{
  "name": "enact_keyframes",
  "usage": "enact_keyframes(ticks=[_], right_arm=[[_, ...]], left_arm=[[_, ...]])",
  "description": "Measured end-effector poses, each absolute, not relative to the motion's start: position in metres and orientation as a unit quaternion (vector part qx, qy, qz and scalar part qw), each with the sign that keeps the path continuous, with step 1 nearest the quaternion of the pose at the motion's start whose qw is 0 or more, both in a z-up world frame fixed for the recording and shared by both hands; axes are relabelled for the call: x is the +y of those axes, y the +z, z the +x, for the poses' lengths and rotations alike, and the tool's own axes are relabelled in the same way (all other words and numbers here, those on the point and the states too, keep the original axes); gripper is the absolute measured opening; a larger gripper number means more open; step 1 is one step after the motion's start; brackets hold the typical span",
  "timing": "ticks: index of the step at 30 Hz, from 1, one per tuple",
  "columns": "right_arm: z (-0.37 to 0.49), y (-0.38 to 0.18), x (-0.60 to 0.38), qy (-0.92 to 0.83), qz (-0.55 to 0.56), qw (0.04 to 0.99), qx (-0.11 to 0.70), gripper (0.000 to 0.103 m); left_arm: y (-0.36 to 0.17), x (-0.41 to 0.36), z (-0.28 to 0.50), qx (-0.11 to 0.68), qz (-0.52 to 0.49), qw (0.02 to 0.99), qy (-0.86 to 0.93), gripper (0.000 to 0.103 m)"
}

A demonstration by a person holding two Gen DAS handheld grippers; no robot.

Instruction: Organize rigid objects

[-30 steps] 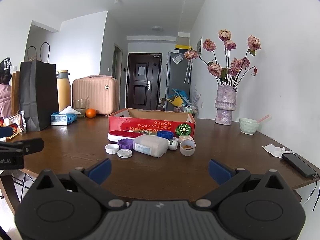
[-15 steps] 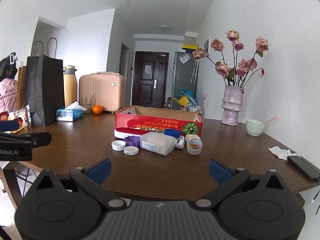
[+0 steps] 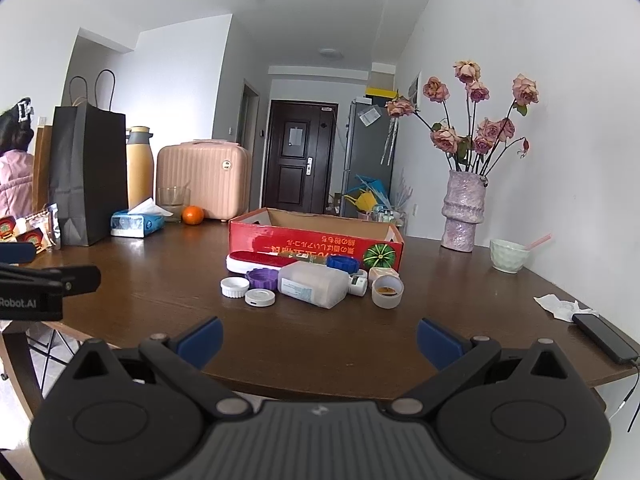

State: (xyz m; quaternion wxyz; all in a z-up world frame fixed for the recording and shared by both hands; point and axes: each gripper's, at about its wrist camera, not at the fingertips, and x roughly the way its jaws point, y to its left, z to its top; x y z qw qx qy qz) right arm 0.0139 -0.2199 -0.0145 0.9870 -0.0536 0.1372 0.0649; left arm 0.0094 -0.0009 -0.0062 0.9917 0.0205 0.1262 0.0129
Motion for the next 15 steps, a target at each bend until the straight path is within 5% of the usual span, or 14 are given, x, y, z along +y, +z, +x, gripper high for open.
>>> enact_keyframes(ticks=[15], right_arm=[[0.0148,-0.0164,-0.2169,0.071,-0.049,0.986,0.14,0.103]], left_arm=[[-0.0081,-0.0021,0.0096,0.129,0.021,0.991,0.011,0.103]])
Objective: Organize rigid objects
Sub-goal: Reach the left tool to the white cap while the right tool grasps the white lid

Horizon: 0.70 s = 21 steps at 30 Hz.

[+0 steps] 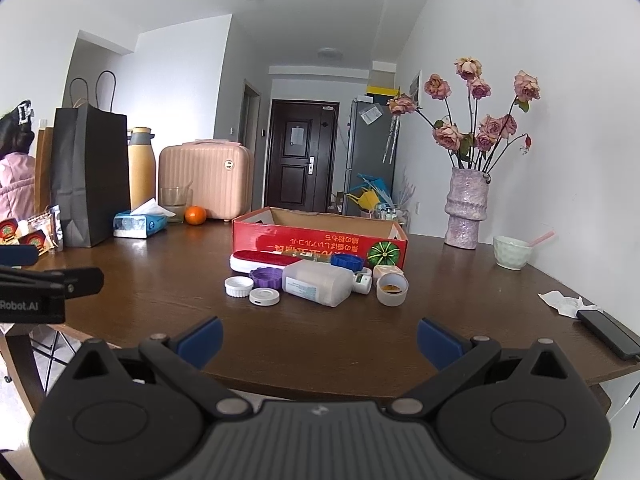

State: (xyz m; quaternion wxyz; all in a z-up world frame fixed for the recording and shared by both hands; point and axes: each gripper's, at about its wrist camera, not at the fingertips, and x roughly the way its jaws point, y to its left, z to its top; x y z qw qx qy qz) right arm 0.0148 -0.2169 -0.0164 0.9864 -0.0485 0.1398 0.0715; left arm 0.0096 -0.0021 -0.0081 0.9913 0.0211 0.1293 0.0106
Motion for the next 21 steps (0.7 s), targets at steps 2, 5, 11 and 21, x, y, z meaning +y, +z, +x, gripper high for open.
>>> enact_keyframes(ticks=[2,5,11,21], right_arm=[[0.014,-0.015,-0.217,0.071,-0.049,0.987,0.137,0.103],[0.013,-0.014,-0.218,0.07,-0.047,0.988,0.133,0.103],[0.029,-0.013,-0.223,0.061,-0.041,0.99,0.119,0.103],[0.132,-0.018,-0.215,0.097,-0.028,0.984,0.147,0.103]], left_arm=[[-0.007,-0.003,0.009,0.126,0.024,0.992,0.01,0.103],[-0.007,-0.003,0.008,0.123,0.026,0.992,0.01,0.103],[-0.01,-0.007,0.017,0.114,0.036,0.993,0.009,0.103],[-0.008,0.003,0.119,0.189,-0.025,0.981,-0.029,0.103]])
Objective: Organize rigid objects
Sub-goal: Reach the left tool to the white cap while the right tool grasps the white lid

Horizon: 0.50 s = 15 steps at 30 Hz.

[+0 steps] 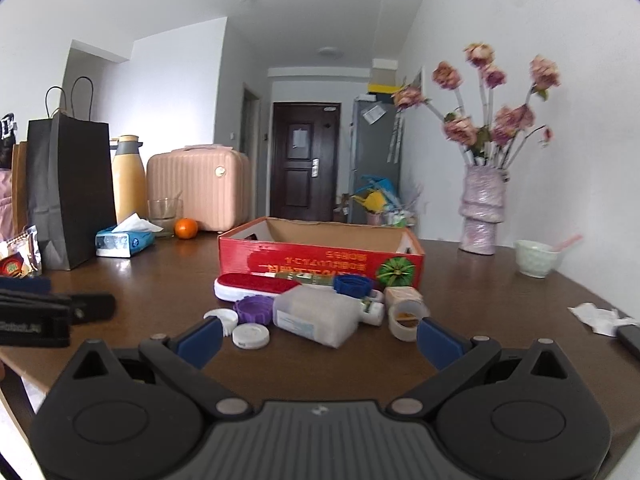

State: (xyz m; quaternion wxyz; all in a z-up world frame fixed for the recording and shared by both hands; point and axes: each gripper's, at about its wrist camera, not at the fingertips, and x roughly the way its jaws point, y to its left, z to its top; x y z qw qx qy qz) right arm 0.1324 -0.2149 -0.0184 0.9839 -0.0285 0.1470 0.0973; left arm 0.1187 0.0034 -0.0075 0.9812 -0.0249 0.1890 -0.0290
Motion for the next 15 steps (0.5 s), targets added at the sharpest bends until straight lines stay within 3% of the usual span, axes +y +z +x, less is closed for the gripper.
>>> enact_keyframes(ticks=[5,7,10,15], right_arm=[[0.18,-0.028,-0.209,0.169,-0.007,0.961,0.218,0.103],[0.197,-0.031,-0.201,0.191,-0.006,0.953,0.235,0.1],[0.214,-0.035,-0.194,0.176,-0.028,0.953,0.245,0.086],[0.232,-0.039,-0.203,0.185,-0.022,0.944,0.273,0.08]], left_arm=[[-0.013,-0.001,0.16,0.193,0.025,0.98,-0.029,0.102],[-0.016,0.003,0.181,0.221,0.019,0.974,-0.05,0.089],[-0.025,0.008,0.215,0.274,0.007,0.959,-0.071,0.076],[-0.033,-0.008,0.252,0.295,0.021,0.949,-0.112,0.073]])
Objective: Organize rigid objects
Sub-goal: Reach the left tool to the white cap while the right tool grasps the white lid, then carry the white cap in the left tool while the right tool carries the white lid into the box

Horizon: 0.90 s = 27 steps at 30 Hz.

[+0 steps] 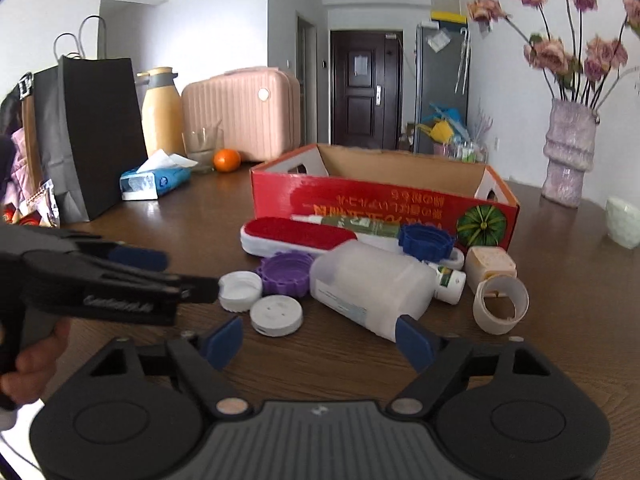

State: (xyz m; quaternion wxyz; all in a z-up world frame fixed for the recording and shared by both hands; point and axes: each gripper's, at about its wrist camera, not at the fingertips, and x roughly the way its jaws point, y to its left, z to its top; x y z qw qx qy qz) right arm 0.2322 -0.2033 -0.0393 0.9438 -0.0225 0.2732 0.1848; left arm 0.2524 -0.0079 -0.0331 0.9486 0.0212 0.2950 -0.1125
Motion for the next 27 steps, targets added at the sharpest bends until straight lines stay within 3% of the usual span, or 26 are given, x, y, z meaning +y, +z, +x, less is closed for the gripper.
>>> enact_keyframes(ticks=[2,3,4,14,15,18,27], right_arm=[[0.238,-0.041,-0.206,0.184,-0.013,0.941,0.285,0.069],[0.24,-0.042,-0.207,0.186,-0.007,0.938,0.291,0.068],[0.242,-0.042,-0.207,0.191,-0.001,0.937,0.294,0.067],[0.275,-0.048,-0.164,0.233,-0.022,0.918,0.319,0.066],[0.279,-0.049,-0.16,0.23,-0.026,0.918,0.323,0.065],[0.287,-0.055,-0.151,0.227,-0.035,0.914,0.336,0.047],[0.278,-0.06,-0.152,0.215,-0.057,0.923,0.314,0.039]], left_arm=[[-0.04,-0.012,0.271,0.317,0.017,0.941,-0.118,0.069],[-0.044,-0.013,0.277,0.326,0.014,0.938,-0.117,0.06],[-0.047,-0.013,0.281,0.331,0.01,0.936,-0.12,0.041],[-0.037,0.027,0.26,0.316,-0.026,0.944,-0.092,0.04],[-0.036,0.031,0.258,0.315,-0.025,0.945,-0.082,0.04],[-0.034,0.039,0.254,0.308,-0.02,0.95,-0.055,0.041],[-0.025,0.03,0.237,0.289,-0.007,0.956,-0.044,0.041]])
